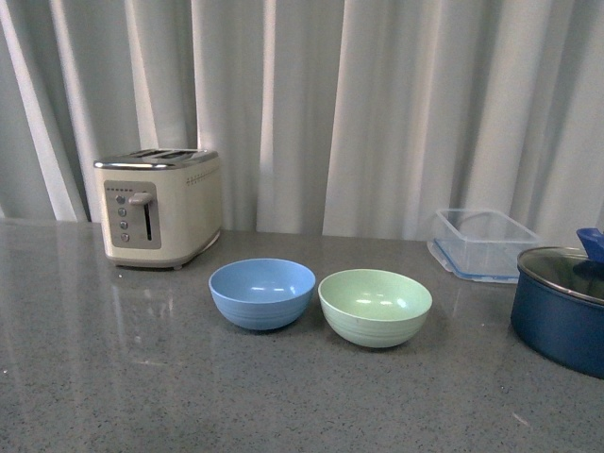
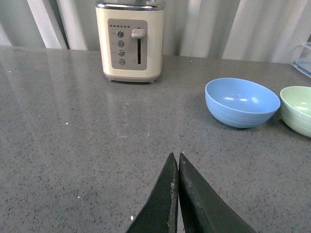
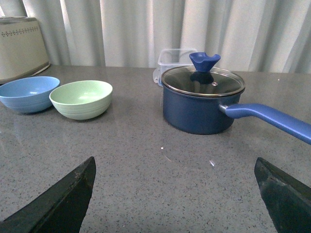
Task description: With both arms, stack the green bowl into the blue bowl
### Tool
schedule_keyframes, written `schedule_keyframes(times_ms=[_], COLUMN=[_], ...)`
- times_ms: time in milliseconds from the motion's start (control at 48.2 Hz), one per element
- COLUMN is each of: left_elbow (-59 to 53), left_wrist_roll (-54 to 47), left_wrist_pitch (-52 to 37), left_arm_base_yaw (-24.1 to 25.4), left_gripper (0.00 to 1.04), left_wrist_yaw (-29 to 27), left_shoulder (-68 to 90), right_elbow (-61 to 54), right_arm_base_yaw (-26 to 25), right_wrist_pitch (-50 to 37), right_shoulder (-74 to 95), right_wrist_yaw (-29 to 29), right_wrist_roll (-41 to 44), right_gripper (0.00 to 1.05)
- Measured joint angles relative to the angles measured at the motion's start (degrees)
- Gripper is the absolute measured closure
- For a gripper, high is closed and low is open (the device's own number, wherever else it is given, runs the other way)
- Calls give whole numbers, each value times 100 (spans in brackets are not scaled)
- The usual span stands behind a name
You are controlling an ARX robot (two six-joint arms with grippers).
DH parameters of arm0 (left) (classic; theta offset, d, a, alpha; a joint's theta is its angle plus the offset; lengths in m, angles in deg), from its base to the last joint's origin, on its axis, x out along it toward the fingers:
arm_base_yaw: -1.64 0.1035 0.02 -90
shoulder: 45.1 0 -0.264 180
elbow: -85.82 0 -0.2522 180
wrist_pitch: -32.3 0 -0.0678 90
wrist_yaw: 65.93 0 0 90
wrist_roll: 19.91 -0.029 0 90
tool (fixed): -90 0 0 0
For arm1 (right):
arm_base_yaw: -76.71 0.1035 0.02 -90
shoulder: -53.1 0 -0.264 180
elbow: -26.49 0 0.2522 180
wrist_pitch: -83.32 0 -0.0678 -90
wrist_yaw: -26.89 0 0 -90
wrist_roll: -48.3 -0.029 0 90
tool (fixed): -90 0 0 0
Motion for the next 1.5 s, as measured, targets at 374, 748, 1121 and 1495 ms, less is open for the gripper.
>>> schedule_keyframes(times_ms=[374,748,1121,1495], left_elbow=[-977,-1248,-1252,-1252], left_wrist_roll=[-4,-2,-2,-2], left_wrist_pitch=[590,1777,2964,3742], left_arm_base_yaw=[450,450,450,450], left_gripper=[101,101,101,101], left_wrist_yaw=[444,444,444,446], left_shoulder=[-1596,-3123,-4393,-5191], right_elbow=[0,0,0,0], right_arm_base_yaw=[0,0,0,0], right_wrist_pitch=[0,0,0,0], right_shoulder=[0,0,0,0], right_wrist_yaw=[0,0,0,0], right_wrist_roll=[0,2,2,2], right_gripper=[10,10,10,10])
